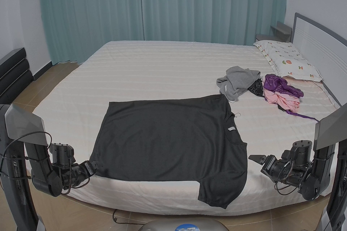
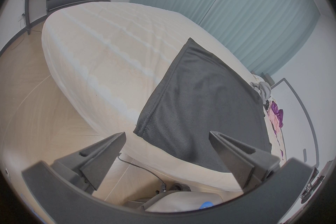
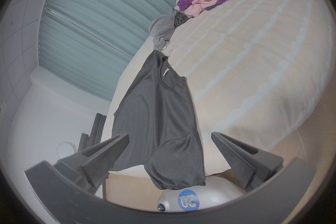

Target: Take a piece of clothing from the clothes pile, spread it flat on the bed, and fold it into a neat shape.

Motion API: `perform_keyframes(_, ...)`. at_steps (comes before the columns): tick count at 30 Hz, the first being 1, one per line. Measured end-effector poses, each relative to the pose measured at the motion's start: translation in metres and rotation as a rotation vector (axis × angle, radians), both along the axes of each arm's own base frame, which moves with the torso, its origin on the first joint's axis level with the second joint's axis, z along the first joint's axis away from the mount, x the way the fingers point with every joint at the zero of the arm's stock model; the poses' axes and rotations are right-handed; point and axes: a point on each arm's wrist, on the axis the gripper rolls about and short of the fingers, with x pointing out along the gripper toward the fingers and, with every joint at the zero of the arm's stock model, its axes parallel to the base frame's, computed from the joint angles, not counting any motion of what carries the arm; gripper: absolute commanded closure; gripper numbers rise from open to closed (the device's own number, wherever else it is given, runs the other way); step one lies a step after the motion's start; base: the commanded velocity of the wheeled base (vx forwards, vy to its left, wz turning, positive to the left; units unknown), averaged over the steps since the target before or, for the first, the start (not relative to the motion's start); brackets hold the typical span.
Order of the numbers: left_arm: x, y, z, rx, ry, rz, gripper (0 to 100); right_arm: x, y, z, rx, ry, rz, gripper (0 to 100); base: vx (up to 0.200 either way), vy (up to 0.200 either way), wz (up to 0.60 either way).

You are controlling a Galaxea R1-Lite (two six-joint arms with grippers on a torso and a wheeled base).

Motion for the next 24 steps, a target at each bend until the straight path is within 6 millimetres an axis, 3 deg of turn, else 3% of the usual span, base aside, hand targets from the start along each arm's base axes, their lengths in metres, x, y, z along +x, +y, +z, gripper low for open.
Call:
perform_keyframes(11, 0.012, 0.0, -0.011, 0.017, -0.004, -0.014, 0, 0.001, 0.001, -0.002, -0.001, 0.003, 0.003, 0, 0.0, 0.0, 0.0)
perform_keyframes(12, 0.012, 0.001, -0.011, 0.018, -0.003, -0.015, 100, 0.001, 0.001, -0.002, -0.001, 0.004, 0.004, 0, 0.0, 0.0, 0.0)
perform_keyframes(24, 0.007, 0.003, -0.013, -0.005, 0.0, 0.017, 100, 0.001, 0.004, -0.004, -0.002, 0.009, 0.014, 0, 0.0, 0.0, 0.0)
